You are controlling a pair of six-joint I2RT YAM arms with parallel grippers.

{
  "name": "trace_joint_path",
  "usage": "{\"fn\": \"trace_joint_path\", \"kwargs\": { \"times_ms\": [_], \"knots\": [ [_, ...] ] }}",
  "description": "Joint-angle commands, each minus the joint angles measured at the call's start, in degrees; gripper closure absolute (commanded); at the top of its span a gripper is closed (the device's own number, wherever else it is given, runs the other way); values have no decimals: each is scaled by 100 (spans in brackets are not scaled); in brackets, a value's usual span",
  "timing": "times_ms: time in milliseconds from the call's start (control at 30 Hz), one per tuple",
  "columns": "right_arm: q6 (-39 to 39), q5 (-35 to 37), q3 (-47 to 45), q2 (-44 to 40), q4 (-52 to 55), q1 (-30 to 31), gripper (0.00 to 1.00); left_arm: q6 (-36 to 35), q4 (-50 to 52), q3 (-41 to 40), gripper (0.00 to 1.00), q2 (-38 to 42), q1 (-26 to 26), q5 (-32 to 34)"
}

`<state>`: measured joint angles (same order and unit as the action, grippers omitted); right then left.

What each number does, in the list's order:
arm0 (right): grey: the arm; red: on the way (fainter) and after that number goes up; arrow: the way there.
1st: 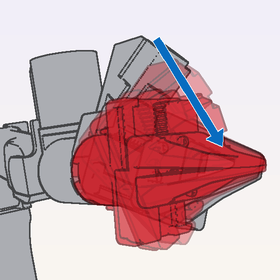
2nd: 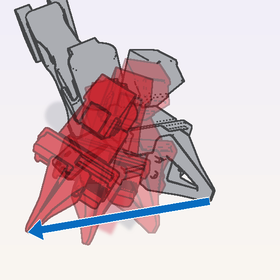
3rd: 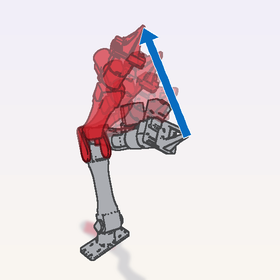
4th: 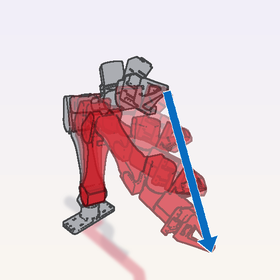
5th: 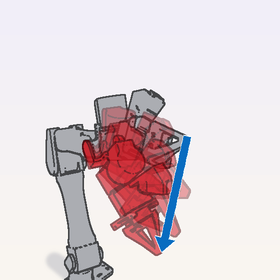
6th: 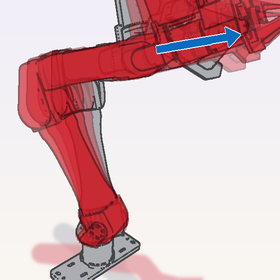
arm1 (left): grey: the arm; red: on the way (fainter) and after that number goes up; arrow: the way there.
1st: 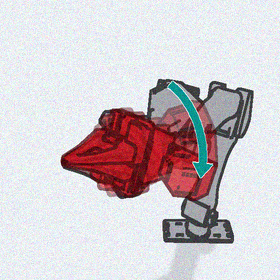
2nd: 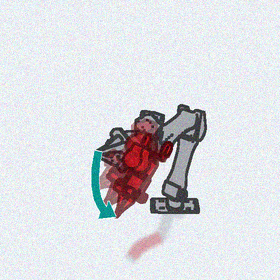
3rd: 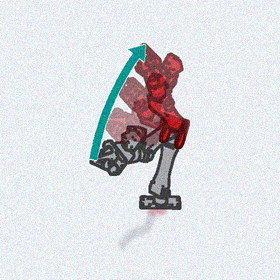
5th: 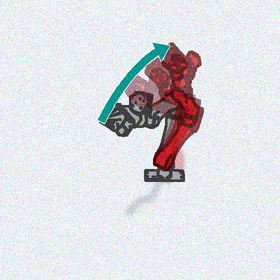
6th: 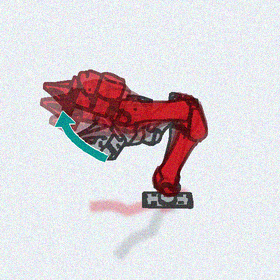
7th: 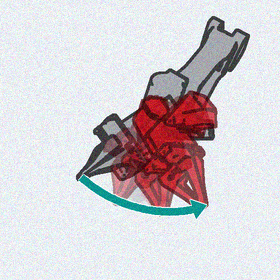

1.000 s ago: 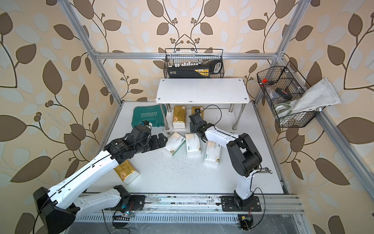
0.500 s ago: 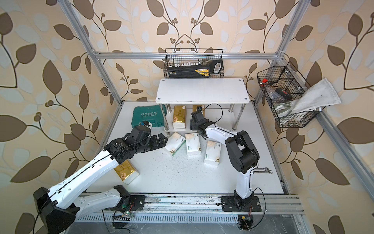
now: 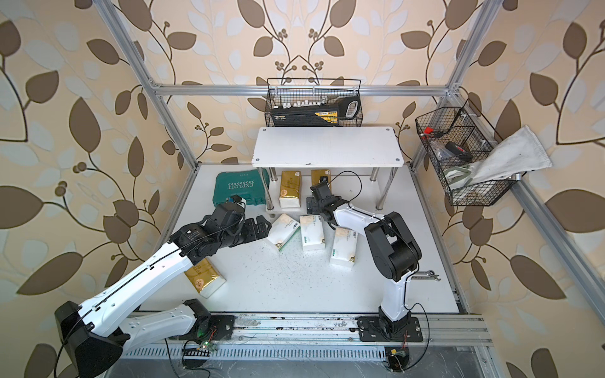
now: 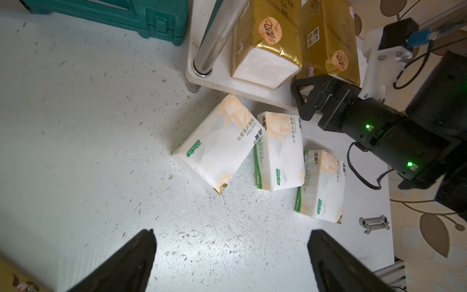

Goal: Place the tissue boxes on the shelf by color
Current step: Place a box of tissues on the shelf.

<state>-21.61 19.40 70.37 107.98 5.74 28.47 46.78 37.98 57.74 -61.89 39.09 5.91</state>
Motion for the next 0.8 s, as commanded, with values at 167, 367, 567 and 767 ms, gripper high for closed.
{"fn": "trace_joint_path", "kwargs": {
  "times_ms": [167,367,567,767],
  "knots": [
    [-219,-175,-459,-612,-82,21,1,78,-97,79,1,54,37,110],
    [-436,-165,-1161,-1504,-138,364,1,76,113,132,1,222,37,336],
    [-669,81,-1701,-2606,287,1184,1,549,981,68,1,849,37,1068],
    [-914,256,-1672,-3144,986,2317,1,2257,2938,-433,1,2031,38,2106]
  ]
}}
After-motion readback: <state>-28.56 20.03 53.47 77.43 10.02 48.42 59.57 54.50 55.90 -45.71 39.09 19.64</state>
